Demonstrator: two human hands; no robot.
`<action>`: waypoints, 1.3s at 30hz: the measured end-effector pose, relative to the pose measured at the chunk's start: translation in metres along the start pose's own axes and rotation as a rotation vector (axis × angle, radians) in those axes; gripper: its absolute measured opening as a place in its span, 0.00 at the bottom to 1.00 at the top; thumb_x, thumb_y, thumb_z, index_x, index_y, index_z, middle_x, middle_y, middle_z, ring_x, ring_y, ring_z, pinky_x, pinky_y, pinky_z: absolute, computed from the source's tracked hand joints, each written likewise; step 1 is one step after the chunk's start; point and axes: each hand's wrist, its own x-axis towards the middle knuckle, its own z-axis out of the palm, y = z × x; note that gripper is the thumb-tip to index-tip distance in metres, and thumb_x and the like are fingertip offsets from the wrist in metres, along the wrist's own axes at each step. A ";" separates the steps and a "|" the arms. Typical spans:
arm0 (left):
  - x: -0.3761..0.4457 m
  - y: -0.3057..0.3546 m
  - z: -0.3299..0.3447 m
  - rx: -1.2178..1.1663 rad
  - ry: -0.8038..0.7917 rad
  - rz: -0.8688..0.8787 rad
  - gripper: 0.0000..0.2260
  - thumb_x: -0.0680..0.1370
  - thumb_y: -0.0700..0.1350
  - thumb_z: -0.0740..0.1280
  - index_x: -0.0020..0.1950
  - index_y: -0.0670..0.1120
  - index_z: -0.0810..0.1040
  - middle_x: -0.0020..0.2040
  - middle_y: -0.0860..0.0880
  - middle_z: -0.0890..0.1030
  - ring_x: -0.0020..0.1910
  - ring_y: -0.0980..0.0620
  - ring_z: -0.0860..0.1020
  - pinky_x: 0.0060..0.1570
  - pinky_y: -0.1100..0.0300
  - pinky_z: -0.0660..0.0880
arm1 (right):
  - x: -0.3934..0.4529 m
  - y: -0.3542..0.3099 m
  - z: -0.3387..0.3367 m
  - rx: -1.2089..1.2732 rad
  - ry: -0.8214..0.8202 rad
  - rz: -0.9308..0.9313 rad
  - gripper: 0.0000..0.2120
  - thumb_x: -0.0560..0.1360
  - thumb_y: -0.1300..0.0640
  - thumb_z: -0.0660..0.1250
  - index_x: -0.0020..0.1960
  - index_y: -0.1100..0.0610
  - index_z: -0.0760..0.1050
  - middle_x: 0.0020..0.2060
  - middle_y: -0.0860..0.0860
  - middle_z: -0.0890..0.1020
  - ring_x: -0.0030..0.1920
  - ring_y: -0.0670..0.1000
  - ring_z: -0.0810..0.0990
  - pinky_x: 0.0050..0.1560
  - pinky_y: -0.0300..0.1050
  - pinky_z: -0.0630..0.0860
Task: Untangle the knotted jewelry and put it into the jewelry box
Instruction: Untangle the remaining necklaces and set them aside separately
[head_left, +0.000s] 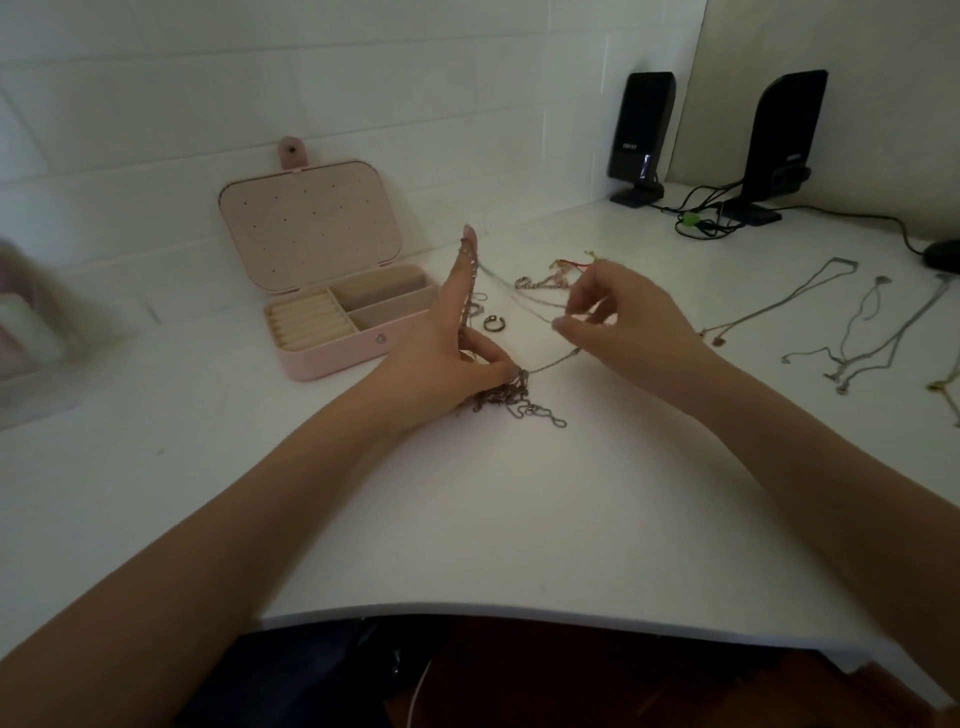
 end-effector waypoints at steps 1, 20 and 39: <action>0.000 0.000 0.000 -0.026 0.006 -0.007 0.52 0.73 0.37 0.72 0.74 0.65 0.35 0.43 0.50 0.85 0.37 0.56 0.81 0.36 0.63 0.76 | -0.001 -0.001 0.001 -0.060 -0.034 -0.013 0.07 0.72 0.52 0.72 0.41 0.47 0.73 0.51 0.47 0.76 0.54 0.47 0.75 0.50 0.33 0.70; 0.004 -0.002 0.003 -0.117 0.090 -0.092 0.43 0.75 0.38 0.70 0.78 0.54 0.44 0.41 0.53 0.80 0.28 0.63 0.74 0.29 0.69 0.70 | -0.006 -0.014 0.006 0.196 -0.155 0.011 0.04 0.73 0.57 0.71 0.40 0.52 0.83 0.31 0.40 0.80 0.27 0.41 0.69 0.27 0.28 0.64; 0.001 0.005 0.004 0.037 0.146 0.001 0.33 0.78 0.37 0.62 0.77 0.59 0.51 0.32 0.56 0.72 0.26 0.62 0.68 0.33 0.68 0.69 | -0.001 -0.025 0.000 1.106 -0.171 0.454 0.10 0.82 0.59 0.57 0.42 0.57 0.70 0.30 0.52 0.76 0.32 0.49 0.77 0.35 0.39 0.78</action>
